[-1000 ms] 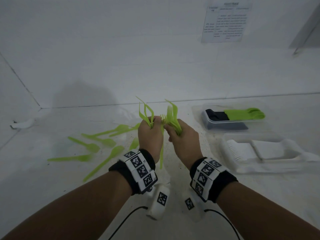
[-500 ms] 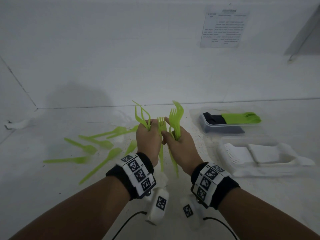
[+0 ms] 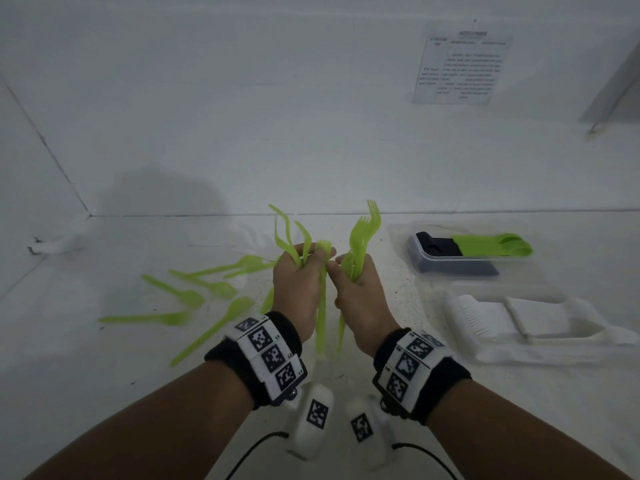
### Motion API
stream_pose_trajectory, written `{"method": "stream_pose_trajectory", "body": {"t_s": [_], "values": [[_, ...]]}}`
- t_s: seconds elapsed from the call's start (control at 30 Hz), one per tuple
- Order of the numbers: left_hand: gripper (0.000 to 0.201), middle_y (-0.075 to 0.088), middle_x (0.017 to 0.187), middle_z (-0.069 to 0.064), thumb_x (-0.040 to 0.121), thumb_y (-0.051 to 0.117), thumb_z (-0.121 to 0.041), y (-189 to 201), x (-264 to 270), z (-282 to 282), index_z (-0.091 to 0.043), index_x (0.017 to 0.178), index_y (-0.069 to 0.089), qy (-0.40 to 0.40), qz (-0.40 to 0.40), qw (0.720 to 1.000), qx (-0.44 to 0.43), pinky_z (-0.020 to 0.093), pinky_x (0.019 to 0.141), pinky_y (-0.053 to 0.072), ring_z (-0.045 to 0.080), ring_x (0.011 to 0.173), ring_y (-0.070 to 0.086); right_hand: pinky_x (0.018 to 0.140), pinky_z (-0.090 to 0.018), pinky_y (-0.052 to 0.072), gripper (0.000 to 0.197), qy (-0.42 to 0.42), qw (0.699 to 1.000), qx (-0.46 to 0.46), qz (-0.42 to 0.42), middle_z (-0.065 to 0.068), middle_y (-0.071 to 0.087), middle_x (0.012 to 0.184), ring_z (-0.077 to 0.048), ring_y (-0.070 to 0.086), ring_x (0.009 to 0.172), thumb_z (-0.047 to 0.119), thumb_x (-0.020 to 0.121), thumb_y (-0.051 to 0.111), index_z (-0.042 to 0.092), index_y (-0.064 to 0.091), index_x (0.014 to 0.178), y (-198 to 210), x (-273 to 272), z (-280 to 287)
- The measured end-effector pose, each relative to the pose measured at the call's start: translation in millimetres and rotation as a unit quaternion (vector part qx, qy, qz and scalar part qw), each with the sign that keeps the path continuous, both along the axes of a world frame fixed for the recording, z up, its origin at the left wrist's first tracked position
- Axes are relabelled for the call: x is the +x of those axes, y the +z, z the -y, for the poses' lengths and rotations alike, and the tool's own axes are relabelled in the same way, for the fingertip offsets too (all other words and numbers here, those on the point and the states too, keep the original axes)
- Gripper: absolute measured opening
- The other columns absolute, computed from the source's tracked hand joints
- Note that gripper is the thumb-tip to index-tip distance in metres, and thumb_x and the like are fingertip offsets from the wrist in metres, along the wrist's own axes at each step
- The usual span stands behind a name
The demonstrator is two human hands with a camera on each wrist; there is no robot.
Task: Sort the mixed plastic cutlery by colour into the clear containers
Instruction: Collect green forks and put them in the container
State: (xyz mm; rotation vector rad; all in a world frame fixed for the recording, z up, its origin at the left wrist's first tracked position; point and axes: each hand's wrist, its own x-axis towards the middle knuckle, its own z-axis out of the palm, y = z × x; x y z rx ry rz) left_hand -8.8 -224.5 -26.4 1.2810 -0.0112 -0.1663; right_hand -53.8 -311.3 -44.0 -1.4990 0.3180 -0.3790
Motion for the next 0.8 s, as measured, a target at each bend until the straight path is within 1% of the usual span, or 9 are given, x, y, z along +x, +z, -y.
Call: {"method": "stream_pose_trajectory", "body": {"t_s": [0.07, 0.13, 0.2, 0.27, 0.4, 0.5, 0.57, 0.67, 0.8], "values": [[0.021, 0.077, 0.103, 0.011, 0.097, 0.068, -0.019, -1, -2, -1, -0.003, 0.111, 0.069, -0.009, 0.014, 1.0, 0.01, 0.05, 0.096, 0.057, 0.025, 0.101, 0.075, 0.053, -0.02, 0.042, 0.023, 0.025, 0.999, 0.026, -0.016, 0.008, 0.063, 0.082, 0.001, 0.051, 0.056, 0.038, 0.102, 0.06, 0.017, 0.06, 0.112, 2, 1, -2], [0.017, 0.076, 0.104, 0.011, 0.098, 0.067, -0.018, -1, -1, -2, -0.007, 0.11, 0.07, -0.012, 0.018, 1.0, 0.022, 0.046, 0.095, 0.058, 0.024, 0.102, 0.074, 0.052, -0.019, 0.042, 0.027, 0.043, 0.998, 0.031, -0.02, 0.015, 0.06, 0.072, 0.003, 0.05, 0.053, 0.038, 0.103, 0.058, 0.014, 0.065, 0.113, 5, 1, -1], [0.016, 0.075, 0.102, 0.006, 0.1, 0.064, -0.022, 1, -1, -4, -0.01, 0.11, 0.069, -0.035, 0.017, 0.998, 0.039, 0.038, 0.085, 0.058, 0.02, 0.096, 0.072, 0.055, -0.019, 0.042, 0.026, 0.039, 0.999, 0.018, -0.018, 0.015, 0.057, 0.066, 0.0, 0.05, 0.056, 0.032, 0.104, 0.058, 0.008, 0.065, 0.103, 7, 0, 1], [0.022, 0.068, 0.1, 0.001, 0.102, 0.06, -0.032, 4, -4, -8, -0.013, 0.113, 0.063, -0.066, -0.001, 0.996, 0.058, 0.032, 0.073, 0.049, 0.016, 0.079, 0.06, 0.061, -0.026, 0.042, 0.023, 0.02, 0.999, 0.004, -0.026, 0.006, 0.055, 0.071, -0.008, 0.048, 0.061, 0.029, 0.102, 0.06, 0.01, 0.06, 0.091, 7, 2, 5], [0.022, 0.058, 0.11, 0.003, 0.103, 0.049, -0.032, 0, -4, -19, -0.016, 0.118, 0.051, -0.072, -0.023, 0.994, 0.082, 0.033, 0.071, 0.04, 0.018, 0.073, 0.04, 0.057, -0.031, 0.037, 0.027, -0.036, 0.998, 0.032, -0.048, 0.005, 0.04, 0.062, -0.013, 0.036, 0.054, 0.023, 0.1, 0.059, 0.02, 0.05, 0.075, 14, 4, 20], [0.016, 0.058, 0.099, 0.003, 0.102, 0.05, -0.018, -4, -3, -22, -0.016, 0.117, 0.057, -0.078, 0.012, 0.99, 0.12, 0.029, 0.074, 0.043, 0.016, 0.077, 0.046, 0.051, -0.027, 0.034, 0.025, -0.007, 0.999, 0.043, -0.022, 0.005, 0.034, 0.061, -0.013, 0.03, 0.052, 0.023, 0.103, 0.057, 0.014, 0.052, 0.08, 19, 0, 20], [0.013, 0.056, 0.092, 0.002, 0.101, 0.055, -0.016, -5, -4, -21, -0.018, 0.114, 0.058, -0.084, 0.048, 0.985, 0.146, 0.023, 0.072, 0.047, 0.013, 0.077, 0.051, 0.052, -0.024, 0.036, 0.02, 0.004, 0.999, 0.042, -0.018, 0.009, 0.04, 0.059, -0.01, 0.036, 0.051, 0.021, 0.104, 0.056, 0.007, 0.06, 0.091, 19, -3, 13], [0.009, 0.063, 0.098, 0.003, 0.102, 0.06, -0.019, -5, -9, -18, -0.013, 0.109, 0.059, -0.078, 0.096, 0.98, 0.157, 0.014, 0.066, 0.05, 0.003, 0.074, 0.058, 0.054, -0.023, 0.039, 0.018, 0.001, 0.998, 0.063, -0.028, 0.012, 0.051, 0.061, -0.003, 0.044, 0.049, 0.022, 0.105, 0.054, 0.011, 0.067, 0.099, 16, -3, 3], [0.006, 0.065, 0.102, 0.013, 0.103, 0.057, -0.018, -7, -15, -17, -0.014, 0.104, 0.061, -0.077, 0.12, 0.974, 0.175, 0.025, 0.075, 0.052, 0.015, 0.083, 0.062, 0.057, -0.029, 0.037, 0.022, -0.029, 0.995, 0.073, -0.054, 0.002, 0.044, 0.064, -0.012, 0.039, 0.054, 0.025, 0.104, 0.055, 0.013, 0.062, 0.088, 12, -3, 5]]}}
